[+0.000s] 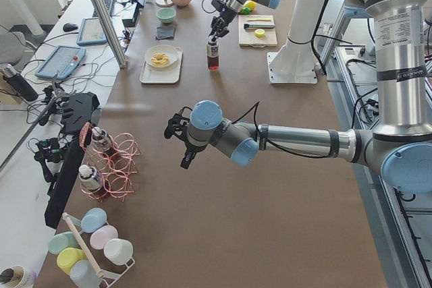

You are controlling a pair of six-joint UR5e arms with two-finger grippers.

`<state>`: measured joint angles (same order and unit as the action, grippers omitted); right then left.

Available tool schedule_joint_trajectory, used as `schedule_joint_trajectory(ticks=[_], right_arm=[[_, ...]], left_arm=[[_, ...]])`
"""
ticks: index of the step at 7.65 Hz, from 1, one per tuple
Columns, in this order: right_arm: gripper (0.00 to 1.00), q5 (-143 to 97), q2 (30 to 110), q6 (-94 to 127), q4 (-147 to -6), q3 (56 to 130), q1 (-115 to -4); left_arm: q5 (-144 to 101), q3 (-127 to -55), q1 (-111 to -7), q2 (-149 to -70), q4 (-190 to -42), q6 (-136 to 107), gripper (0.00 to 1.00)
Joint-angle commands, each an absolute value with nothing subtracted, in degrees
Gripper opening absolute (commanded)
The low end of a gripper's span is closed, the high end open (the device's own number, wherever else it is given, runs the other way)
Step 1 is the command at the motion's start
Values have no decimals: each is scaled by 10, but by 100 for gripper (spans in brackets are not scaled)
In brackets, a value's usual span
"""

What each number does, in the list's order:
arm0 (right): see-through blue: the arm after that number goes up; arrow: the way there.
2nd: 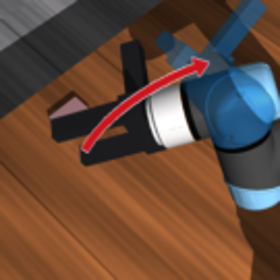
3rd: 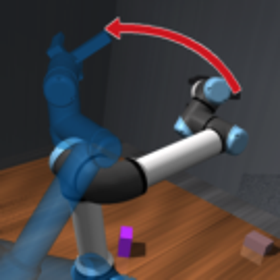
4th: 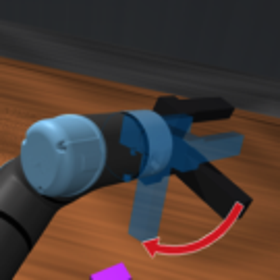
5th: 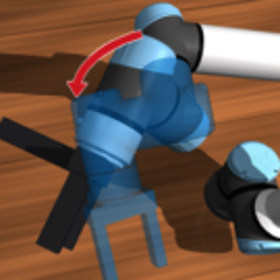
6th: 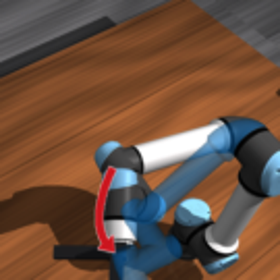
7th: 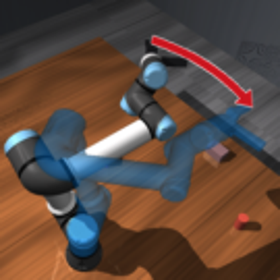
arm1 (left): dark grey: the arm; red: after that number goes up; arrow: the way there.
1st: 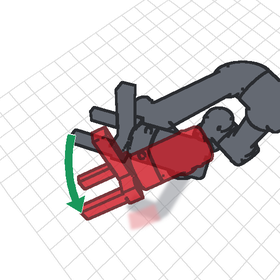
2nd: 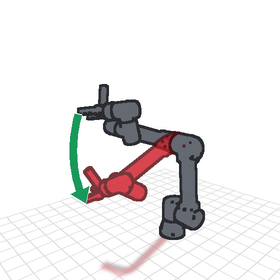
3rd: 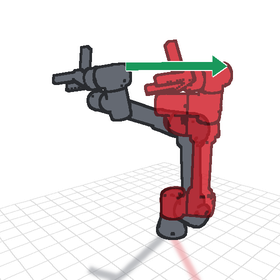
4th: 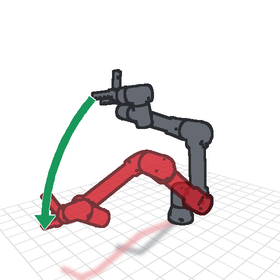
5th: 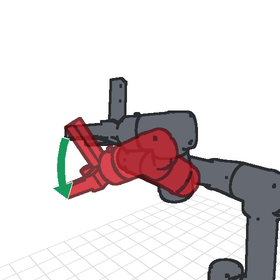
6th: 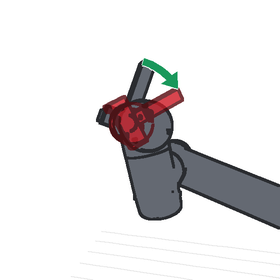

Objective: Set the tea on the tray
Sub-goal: 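Lift the bottle with the right gripper and lower it onto the tray beside the plate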

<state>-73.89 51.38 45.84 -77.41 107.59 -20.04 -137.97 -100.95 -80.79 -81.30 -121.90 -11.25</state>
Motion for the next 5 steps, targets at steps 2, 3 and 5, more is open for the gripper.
schedule_joint_trajectory(ticks=[2,3,5], right_arm=[[0,-816,453,458,-808,1057,-286],[0,-839,389,458,-836,1004,-320],[0,-860,266,459,-813,815,-364]], left_arm=[[-1382,-1012,-809,-809,-1220,-113,98],[-1382,-1012,-809,-809,-1220,-113,98],[-1381,-1012,-816,-797,-1222,-112,98]])
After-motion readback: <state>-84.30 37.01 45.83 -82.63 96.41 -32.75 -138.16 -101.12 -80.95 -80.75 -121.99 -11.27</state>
